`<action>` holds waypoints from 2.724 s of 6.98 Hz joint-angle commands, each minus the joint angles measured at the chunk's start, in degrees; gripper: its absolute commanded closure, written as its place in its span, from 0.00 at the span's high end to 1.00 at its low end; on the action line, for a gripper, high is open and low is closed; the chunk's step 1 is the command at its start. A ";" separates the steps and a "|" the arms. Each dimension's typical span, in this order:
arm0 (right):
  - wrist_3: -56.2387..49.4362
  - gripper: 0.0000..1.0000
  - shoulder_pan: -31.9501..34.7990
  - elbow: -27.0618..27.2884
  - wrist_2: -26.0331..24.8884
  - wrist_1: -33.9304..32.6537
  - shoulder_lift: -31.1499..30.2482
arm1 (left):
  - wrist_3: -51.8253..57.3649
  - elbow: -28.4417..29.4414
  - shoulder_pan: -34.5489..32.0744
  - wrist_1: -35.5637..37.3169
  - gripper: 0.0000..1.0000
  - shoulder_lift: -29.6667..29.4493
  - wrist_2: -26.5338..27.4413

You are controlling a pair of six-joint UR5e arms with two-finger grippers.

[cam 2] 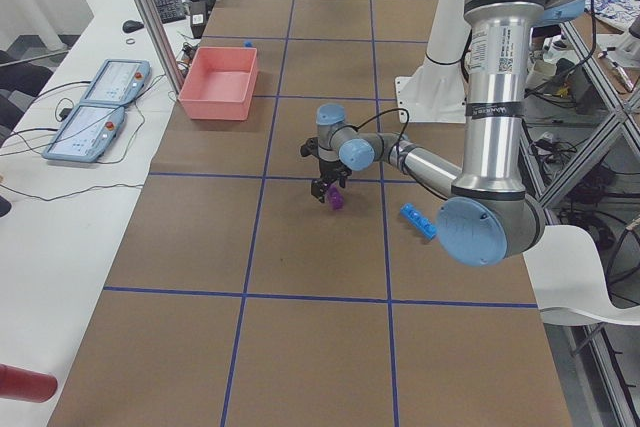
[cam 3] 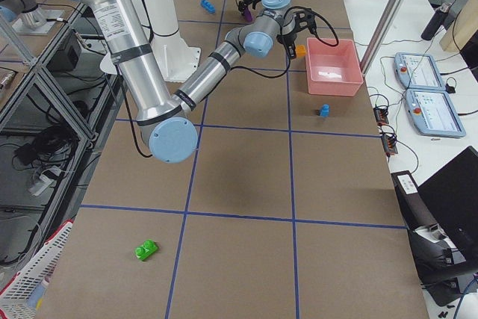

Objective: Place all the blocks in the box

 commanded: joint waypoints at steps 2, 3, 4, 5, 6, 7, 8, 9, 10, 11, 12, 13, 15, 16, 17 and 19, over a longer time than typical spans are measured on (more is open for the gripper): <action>2.88 0.00 -0.86 -0.32 -0.14 0.02 2.14 | -0.15 0.83 1.08 -0.09 0.76 -0.25 0.09; 2.88 0.00 -0.86 -0.24 -0.15 0.02 2.49 | -0.15 -0.04 0.91 -0.18 0.01 -0.08 -0.26; 2.88 0.00 -0.86 -0.41 -0.15 -0.07 2.76 | -0.50 -2.31 0.64 0.00 0.00 0.53 -0.70; 2.88 0.00 -0.95 -0.50 -0.15 -0.07 2.76 | -1.64 -3.46 0.64 0.43 0.00 0.62 -0.71; 2.88 0.00 -0.95 -0.67 -0.15 -0.07 3.37 | -6.43 -3.74 0.64 0.35 0.00 0.54 -2.27; 2.88 0.00 -1.04 -2.76 -0.15 -0.07 5.64 | -7.61 -6.26 0.55 0.52 0.00 0.62 -4.03; 2.88 0.00 -1.47 -6.52 -0.32 -0.07 8.97 | -9.97 -7.77 0.29 0.70 0.00 0.71 -5.44; 2.88 0.00 -2.61 -11.70 -2.15 0.10 12.57 | -11.30 -9.52 0.03 0.70 0.00 0.80 -6.67; 2.88 0.00 -3.84 -20.62 -2.34 0.10 19.65 | -14.10 -10.93 -0.06 0.70 0.00 0.71 -7.12; 2.27 0.00 -4.37 -28.89 -2.43 0.45 25.12 | -15.09 -11.90 -0.15 0.70 0.00 0.63 -8.17; 1.31 0.00 -5.16 -38.89 -3.04 0.80 30.22 | -15.10 -12.52 -0.76 0.70 0.00 0.62 -8.61; 0.86 0.00 -5.78 -48.74 -4.70 0.81 36.62 | -15.10 -13.48 -1.98 0.62 0.00 0.62 -9.75; 0.68 0.00 -7.53 -58.98 -7.60 11.63 38.35 | -17.01 -14.28 -3.13 0.62 0.00 -0.42 -10.90; 0.68 0.00 -9.11 -62.95 -11.36 15.36 39.05 | -19.64 -14.55 -3.40 0.61 0.00 -2.52 -10.73; 0.33 0.00 -10.17 -65.42 -13.57 16.18 39.76 | -24.19 -14.55 -3.49 0.61 0.00 -5.50 -10.81; -4.32 0.98 -10.18 -66.68 -13.68 18.20 39.94 | -38.49 -14.03 -4.98 0.61 0.00 -14.89 -10.37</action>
